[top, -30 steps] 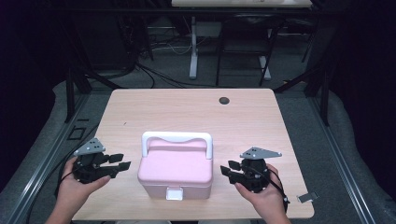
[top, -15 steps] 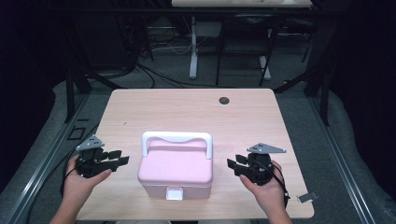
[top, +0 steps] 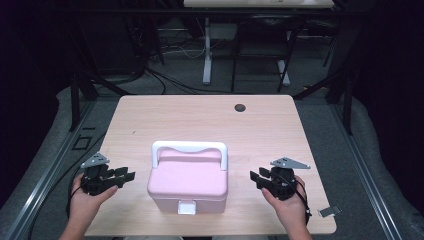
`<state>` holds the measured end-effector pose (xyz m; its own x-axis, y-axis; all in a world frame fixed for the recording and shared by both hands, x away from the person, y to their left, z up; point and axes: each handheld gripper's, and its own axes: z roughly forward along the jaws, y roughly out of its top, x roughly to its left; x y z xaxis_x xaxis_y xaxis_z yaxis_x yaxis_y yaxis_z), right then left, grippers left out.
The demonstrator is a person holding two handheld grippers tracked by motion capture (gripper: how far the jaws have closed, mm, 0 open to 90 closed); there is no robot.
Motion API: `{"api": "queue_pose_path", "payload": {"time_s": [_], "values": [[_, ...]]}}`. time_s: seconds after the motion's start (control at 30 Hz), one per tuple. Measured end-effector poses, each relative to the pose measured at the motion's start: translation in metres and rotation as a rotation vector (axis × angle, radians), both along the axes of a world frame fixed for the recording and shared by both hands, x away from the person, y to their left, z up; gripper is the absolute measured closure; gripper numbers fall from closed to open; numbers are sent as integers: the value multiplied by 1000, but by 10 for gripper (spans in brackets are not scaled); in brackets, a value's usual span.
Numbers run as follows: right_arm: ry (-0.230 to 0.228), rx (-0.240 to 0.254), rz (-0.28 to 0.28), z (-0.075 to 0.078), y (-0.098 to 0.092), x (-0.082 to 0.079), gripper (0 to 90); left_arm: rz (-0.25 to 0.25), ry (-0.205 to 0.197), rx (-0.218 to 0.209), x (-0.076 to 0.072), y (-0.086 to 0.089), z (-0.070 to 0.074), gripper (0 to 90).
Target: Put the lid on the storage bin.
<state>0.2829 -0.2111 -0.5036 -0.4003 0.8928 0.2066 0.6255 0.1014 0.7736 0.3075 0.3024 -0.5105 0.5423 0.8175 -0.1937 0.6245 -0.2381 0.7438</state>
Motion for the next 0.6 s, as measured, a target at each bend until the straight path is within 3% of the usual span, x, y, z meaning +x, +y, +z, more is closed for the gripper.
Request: {"api": "queue_pose_path", "payload": {"time_s": [0.07, 0.17, 0.2, 0.4, 0.5, 0.6], "values": [[0, -19, -15, -4, 0, -1, 582, 5, 0, 0, 0, 1, -3, 572], [-14, -21, 4, -9, 0, -1, 579, -1, 1, -2, -1, 0, -7, 571], [-27, -52, -25, -11, 1, -2, 578, -9, 3, -1, -1, 0, -8, 571], [-49, -52, -12, -20, 2, -3, 570, -21, -3, 9, -1, -3, -16, 570], [-39, -42, 6, -25, 1, -2, 569, -24, -9, 27, -2, -5, -21, 566], [-30, -49, -9, -30, 2, -1, 569, -27, -12, 33, -2, -6, -26, 554]]}}
